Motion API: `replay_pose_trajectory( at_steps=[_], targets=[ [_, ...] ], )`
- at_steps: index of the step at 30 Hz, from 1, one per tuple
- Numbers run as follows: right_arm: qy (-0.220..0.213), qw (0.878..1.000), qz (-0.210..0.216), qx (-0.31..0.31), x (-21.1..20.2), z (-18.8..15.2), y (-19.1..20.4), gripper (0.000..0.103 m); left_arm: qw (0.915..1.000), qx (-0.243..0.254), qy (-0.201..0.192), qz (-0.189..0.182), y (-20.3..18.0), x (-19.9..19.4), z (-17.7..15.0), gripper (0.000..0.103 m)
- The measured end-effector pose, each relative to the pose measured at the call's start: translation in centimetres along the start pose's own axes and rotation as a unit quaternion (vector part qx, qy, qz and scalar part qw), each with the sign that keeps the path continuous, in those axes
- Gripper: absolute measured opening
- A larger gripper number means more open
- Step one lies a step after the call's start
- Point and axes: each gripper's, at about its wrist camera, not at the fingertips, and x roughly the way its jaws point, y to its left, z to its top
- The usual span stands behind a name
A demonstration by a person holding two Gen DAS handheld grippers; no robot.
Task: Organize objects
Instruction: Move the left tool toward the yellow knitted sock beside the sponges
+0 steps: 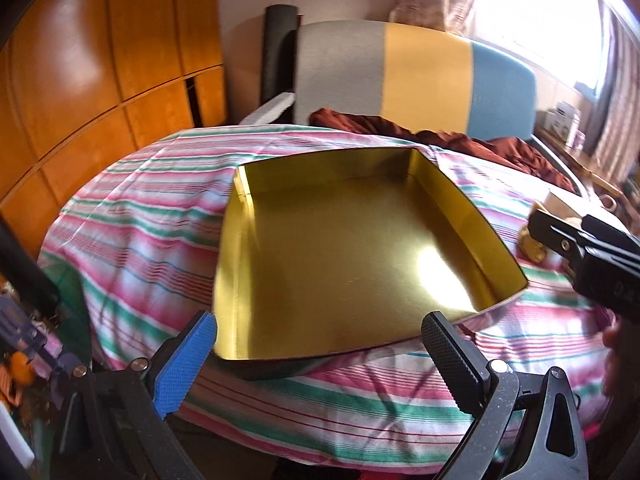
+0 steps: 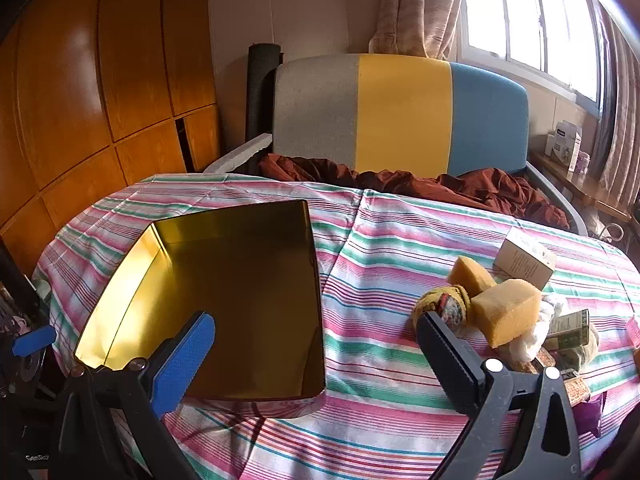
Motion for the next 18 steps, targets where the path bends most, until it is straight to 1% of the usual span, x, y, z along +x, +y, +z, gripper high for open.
replay_pose_trajectory(
  at_steps=[3, 7, 9, 12, 18],
  targets=[
    [0.001, 1.000, -0.011, 0.009, -0.1, -0.1, -1.5, 0.103, 0.9999, 0.008, -0.004, -0.013, -0.6, -0.2, 0.1, 0.103],
    [0.005, 0.999, -0.027, 0.038, -0.3, -0.1, -4.9, 0.103, 0.9988, 0.010, -0.005, -0.047, -0.8, -0.2, 0.5, 0.103],
    [0.006, 0.998, -0.041, 0.055, -0.6, -0.2, -7.2, 0.103, 0.9983, 0.020, -0.008, -0.054, -1.4, -0.3, 0.8, 0.103],
    [0.012, 0.994, -0.063, 0.088, -1.0, 0.0, -11.3, 0.103, 0.9966, 0.031, -0.012, -0.075, -2.2, -0.4, 1.3, 0.103],
    [0.006, 0.979, -0.125, 0.158, -2.7, 0.3, -20.2, 0.103, 0.9897, 0.056, -0.033, -0.128, -5.3, -1.0, 3.2, 0.103]
  ],
)
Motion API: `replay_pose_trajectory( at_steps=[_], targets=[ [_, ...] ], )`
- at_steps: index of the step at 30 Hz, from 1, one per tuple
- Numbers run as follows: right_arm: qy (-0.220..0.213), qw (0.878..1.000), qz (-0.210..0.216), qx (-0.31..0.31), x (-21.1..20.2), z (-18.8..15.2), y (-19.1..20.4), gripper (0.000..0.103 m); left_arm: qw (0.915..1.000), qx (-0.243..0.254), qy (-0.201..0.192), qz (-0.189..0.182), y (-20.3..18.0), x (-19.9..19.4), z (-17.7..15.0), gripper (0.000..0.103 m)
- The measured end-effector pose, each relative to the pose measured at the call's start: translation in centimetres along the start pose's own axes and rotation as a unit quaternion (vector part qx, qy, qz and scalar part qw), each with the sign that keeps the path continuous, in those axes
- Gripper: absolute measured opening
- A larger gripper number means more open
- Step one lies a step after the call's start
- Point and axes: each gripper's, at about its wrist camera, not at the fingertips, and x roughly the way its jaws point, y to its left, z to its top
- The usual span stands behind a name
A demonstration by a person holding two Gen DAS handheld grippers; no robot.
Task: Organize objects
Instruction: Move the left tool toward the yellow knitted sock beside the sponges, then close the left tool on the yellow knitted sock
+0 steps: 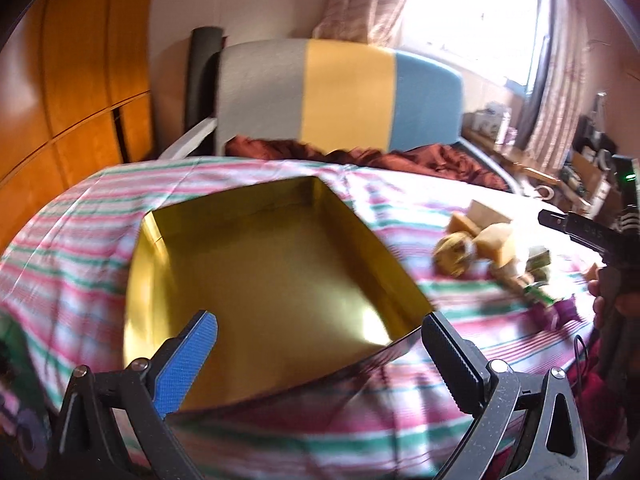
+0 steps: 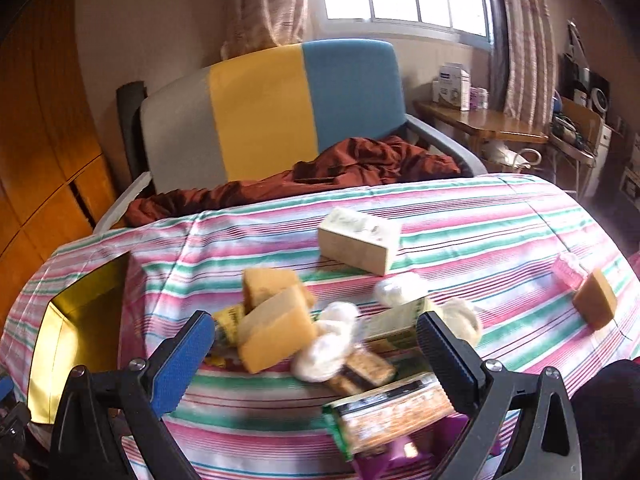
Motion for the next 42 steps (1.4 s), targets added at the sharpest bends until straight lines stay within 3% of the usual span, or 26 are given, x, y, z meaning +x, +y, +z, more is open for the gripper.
replay_pose_trajectory(
  at_steps=[6, 11, 19, 24, 28, 34, 38, 42],
  targets=[
    [-0.008, 0.998, -0.036, 0.046, 0.7, 0.8, -5.8, 0.103, 0.9973, 0.063, 0.003, -0.038, -4.8, 2.1, 3.0, 0.103],
    [-0.003, 0.993, -0.017, 0.120, 1.4, 0.4, -8.4, 0.103, 0.9932, 0.102, 0.031, -0.048, -8.4, 5.3, 4.6, 0.103],
    [0.004, 0.991, 0.008, 0.135, 1.7, 0.3, -8.9, 0.103, 0.9854, 0.127, 0.096, -0.060, -12.6, 12.3, 6.3, 0.102],
    [0.009, 0.993, 0.016, 0.119, 1.8, 0.4, -8.2, 0.103, 0.9805, 0.127, 0.135, -0.065, -14.1, 16.1, 7.0, 0.083],
    [0.014, 0.993, 0.018, 0.112, 2.0, 0.4, -7.9, 0.103, 0.9776, 0.123, 0.158, -0.065, -14.9, 18.7, 7.2, 0.075],
    [0.017, 0.993, 0.023, 0.118, 2.2, 0.4, -8.1, 0.103, 0.9738, 0.129, 0.171, -0.077, -16.6, 20.7, 7.2, 0.074],
    [0.017, 0.993, 0.024, 0.118, 2.2, 0.4, -8.1, 0.103, 0.9694, 0.119, 0.192, -0.096, -17.2, 22.6, 6.7, 0.067],
    [0.018, 0.993, 0.024, 0.115, 2.3, 0.4, -8.0, 0.103, 0.9661, 0.093, 0.207, -0.124, -16.8, 23.4, 6.1, 0.046]
  ],
)
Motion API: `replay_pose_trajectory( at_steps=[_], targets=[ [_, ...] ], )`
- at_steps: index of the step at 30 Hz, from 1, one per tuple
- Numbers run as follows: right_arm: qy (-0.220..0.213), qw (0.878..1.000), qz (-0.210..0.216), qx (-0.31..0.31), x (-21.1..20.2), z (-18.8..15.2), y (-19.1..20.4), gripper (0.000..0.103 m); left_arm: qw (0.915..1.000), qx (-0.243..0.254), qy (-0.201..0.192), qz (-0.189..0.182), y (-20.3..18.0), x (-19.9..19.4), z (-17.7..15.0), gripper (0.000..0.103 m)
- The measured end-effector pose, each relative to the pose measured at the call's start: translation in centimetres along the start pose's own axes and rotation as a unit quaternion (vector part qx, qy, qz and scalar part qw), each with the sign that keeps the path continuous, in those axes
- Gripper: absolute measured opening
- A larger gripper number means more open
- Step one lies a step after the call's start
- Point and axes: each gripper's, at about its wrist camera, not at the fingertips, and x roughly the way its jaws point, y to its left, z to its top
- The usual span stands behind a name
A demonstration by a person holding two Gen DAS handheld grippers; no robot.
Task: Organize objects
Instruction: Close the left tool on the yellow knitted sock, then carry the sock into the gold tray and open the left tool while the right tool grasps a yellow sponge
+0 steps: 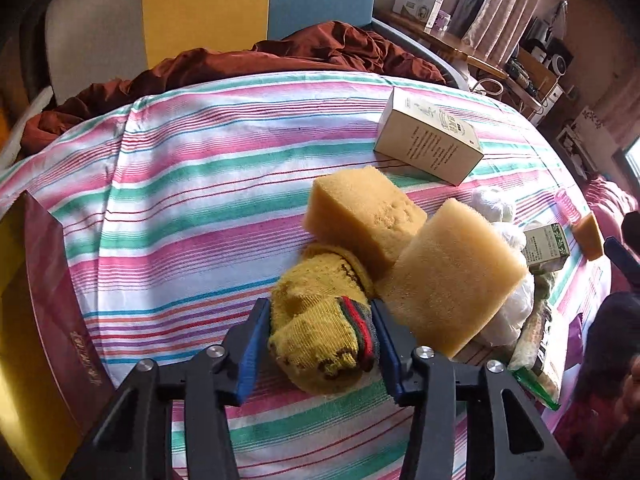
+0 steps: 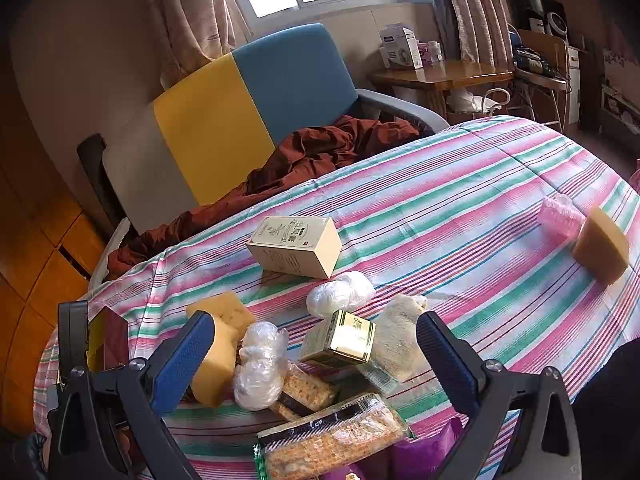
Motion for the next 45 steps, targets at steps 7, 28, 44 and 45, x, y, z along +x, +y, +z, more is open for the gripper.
replay_pose_trajectory(
  at_steps=[7, 28, 44, 45],
  targets=[
    [0.008, 1.000, 0.009, -0.024, 0.3, -0.2, 1.0, 0.103, 0.9994, -0.006, -0.034, -0.005, 0.1, -2.9, -1.9, 0.035],
    [0.085, 0.941, 0.010, -0.327, 6.0, -4.6, 13.4, 0.099, 0.9922, -0.025, -0.122, 0.004, 2.3, -12.3, -8.1, 0.035],
    [0.152, 0.921, -0.036, -0.356, 10.1, -6.7, 12.5, 0.063, 0.9785, -0.121, -0.148, 0.079, 10.7, -16.8, -14.1, 0.035],
    [0.151, 0.921, -0.038, -0.358, 10.1, -6.8, 12.5, 0.063, 0.9767, -0.128, -0.146, 0.091, 11.5, -17.0, -14.8, 0.035]
  ],
)
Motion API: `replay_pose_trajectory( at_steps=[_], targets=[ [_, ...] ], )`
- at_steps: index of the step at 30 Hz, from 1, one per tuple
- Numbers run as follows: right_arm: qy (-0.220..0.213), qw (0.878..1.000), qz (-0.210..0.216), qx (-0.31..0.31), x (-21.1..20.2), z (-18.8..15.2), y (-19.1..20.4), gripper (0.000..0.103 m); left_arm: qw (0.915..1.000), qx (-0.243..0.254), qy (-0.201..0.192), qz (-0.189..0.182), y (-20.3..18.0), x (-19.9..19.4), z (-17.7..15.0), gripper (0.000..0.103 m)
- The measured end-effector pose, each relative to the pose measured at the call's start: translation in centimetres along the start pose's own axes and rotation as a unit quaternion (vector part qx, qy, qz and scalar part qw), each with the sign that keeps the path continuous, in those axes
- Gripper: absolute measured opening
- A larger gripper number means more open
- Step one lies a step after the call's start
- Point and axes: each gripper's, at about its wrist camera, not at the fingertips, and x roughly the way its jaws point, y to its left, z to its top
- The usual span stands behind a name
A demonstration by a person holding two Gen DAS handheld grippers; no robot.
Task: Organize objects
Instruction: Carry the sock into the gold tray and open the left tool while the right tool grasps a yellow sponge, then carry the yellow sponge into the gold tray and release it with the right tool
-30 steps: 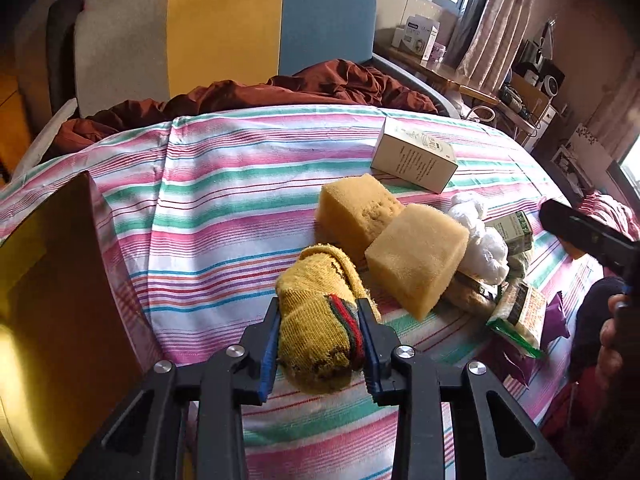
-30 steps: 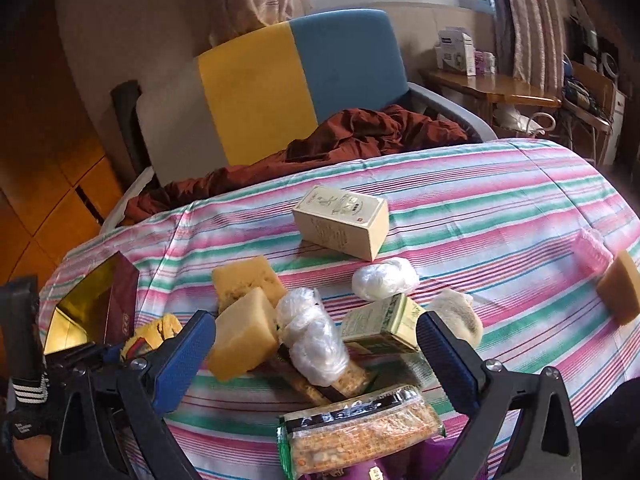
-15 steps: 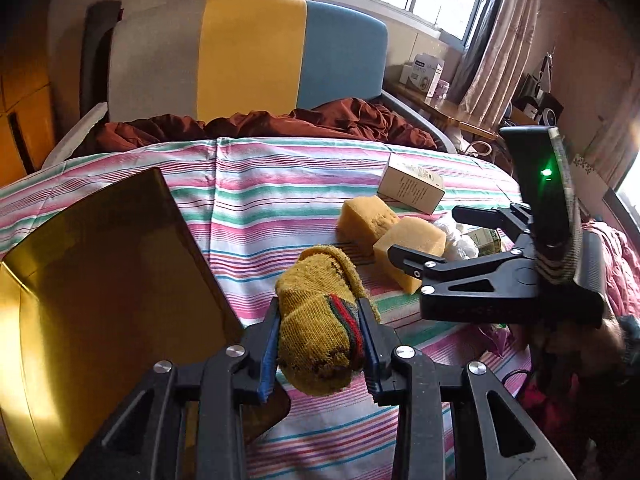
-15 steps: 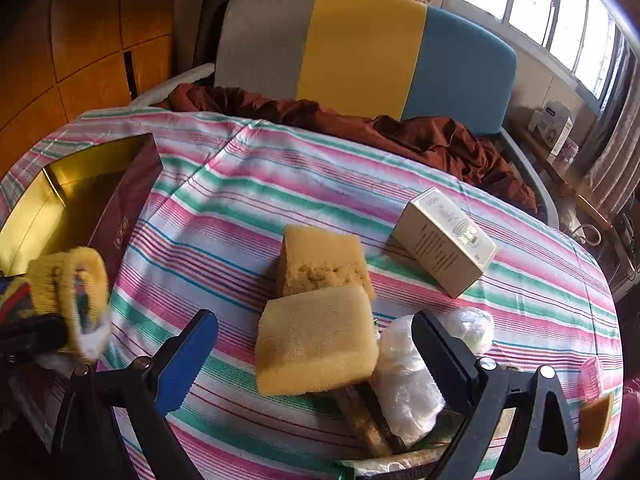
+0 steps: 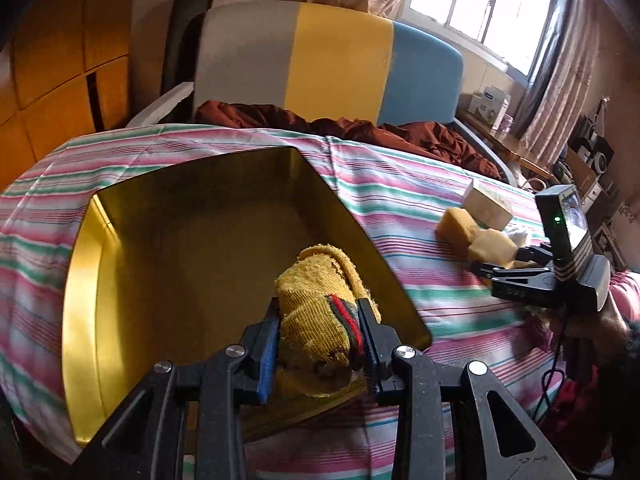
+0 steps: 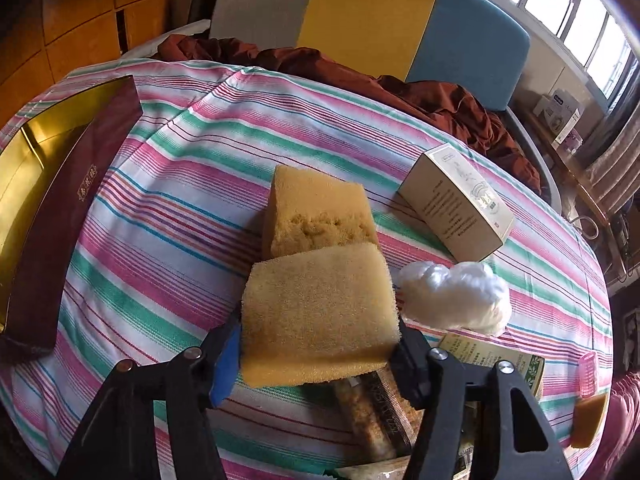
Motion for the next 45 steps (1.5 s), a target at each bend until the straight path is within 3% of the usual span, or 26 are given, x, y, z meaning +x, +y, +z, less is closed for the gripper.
replay_pose_trajectory(
  at_steps=[8, 14, 16, 18, 20, 27, 32, 45],
  targets=[
    [-0.001, 1.000, -0.004, -0.004, -0.1, 0.0, 0.1, 0.063, 0.9941, -0.039, 0.027, 0.097, 6.4, 0.0, -3.6, 0.036],
    [-0.008, 1.000, -0.007, -0.003, -0.3, 0.0, 0.3, 0.062, 0.9865, -0.053, 0.025, 0.153, 8.4, -0.2, -4.6, 0.042],
    [-0.015, 1.000, -0.002, 0.002, -0.7, 0.1, 0.1, 0.062, 0.9849, -0.055, 0.019, 0.163, 8.6, -0.5, -4.7, 0.050],
    [-0.023, 1.000, -0.001, 0.005, -1.1, 0.1, 0.1, 0.062, 0.9838, -0.057, 0.003, 0.170, 8.7, -1.3, -4.9, 0.065],
    [-0.031, 0.999, 0.001, 0.007, -1.5, 0.2, 0.2, 0.062, 0.9816, -0.055, -0.010, 0.182, 8.7, -1.9, -4.9, 0.067],
    [-0.050, 0.999, 0.016, 0.008, -2.7, 0.2, 0.9, 0.062, 0.9806, -0.067, -0.041, 0.179, 8.7, -4.2, -4.5, 0.067],
    [-0.065, 0.998, 0.018, 0.009, -3.7, 0.0, 1.5, 0.062, 0.9813, -0.069, -0.057, 0.171, 8.5, -5.3, -4.0, 0.073],
    [-0.081, 0.993, 0.076, 0.046, -5.9, -0.9, 4.0, 0.062, 0.9825, -0.084, -0.068, 0.152, 8.9, -6.3, -4.3, 0.074]
  ],
)
